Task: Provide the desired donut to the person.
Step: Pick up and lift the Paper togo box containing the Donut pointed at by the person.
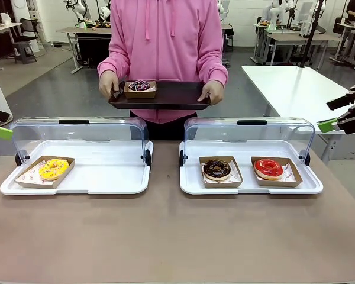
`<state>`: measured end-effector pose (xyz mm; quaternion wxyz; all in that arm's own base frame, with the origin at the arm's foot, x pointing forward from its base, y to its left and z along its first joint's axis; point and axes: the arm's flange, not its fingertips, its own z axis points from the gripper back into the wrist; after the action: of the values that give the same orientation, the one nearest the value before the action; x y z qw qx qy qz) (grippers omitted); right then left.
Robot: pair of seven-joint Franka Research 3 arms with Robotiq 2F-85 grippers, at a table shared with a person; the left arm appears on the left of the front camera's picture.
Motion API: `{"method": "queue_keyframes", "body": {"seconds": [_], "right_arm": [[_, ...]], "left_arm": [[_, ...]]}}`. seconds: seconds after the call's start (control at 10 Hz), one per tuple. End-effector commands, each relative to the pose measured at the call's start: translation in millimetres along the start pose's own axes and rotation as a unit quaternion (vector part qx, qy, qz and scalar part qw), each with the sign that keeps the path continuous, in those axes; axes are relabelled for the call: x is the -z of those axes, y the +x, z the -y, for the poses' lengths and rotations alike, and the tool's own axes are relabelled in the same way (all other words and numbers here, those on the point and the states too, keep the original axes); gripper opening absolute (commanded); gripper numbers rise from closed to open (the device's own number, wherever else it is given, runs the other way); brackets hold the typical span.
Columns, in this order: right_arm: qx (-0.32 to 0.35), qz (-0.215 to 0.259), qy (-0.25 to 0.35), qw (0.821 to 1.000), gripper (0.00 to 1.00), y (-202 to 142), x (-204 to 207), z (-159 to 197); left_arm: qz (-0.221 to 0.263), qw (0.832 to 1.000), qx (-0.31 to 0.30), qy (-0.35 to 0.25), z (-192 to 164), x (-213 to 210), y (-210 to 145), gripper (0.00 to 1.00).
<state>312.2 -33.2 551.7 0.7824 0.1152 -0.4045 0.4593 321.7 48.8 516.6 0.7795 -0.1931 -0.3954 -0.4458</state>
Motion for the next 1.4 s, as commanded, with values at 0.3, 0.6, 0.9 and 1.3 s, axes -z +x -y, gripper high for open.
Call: {"method": "queue_keyframes", "body": {"seconds": [0.3, 0.6, 0.9, 1.3], "right_arm": [[-0.004, 0.003, 0.005, 1.000, 1.00, -0.2, 2.1, 0.7], [-0.004, 0.003, 0.005, 1.000, 1.00, -0.2, 2.1, 0.7], [-0.004, 0.003, 0.005, 1.000, 1.00, -0.2, 2.1, 0.7], [-0.004, 0.003, 0.005, 1.000, 1.00, -0.2, 2.1, 0.7]], "left_arm": [[-0.022, 1.000, 0.005, 0.000, 3.9, -6.1, -7.2, 1.00], [-0.022, 1.000, 0.000, 0.000, 3.9, -4.1, -4.3, 1.00], [-0.009, 1.000, -0.004, 0.001, 0.9, -4.3, -3.6, 1.00], [-0.009, 1.000, -0.004, 0.001, 0.9, -4.3, -3.6, 1.00]]}}
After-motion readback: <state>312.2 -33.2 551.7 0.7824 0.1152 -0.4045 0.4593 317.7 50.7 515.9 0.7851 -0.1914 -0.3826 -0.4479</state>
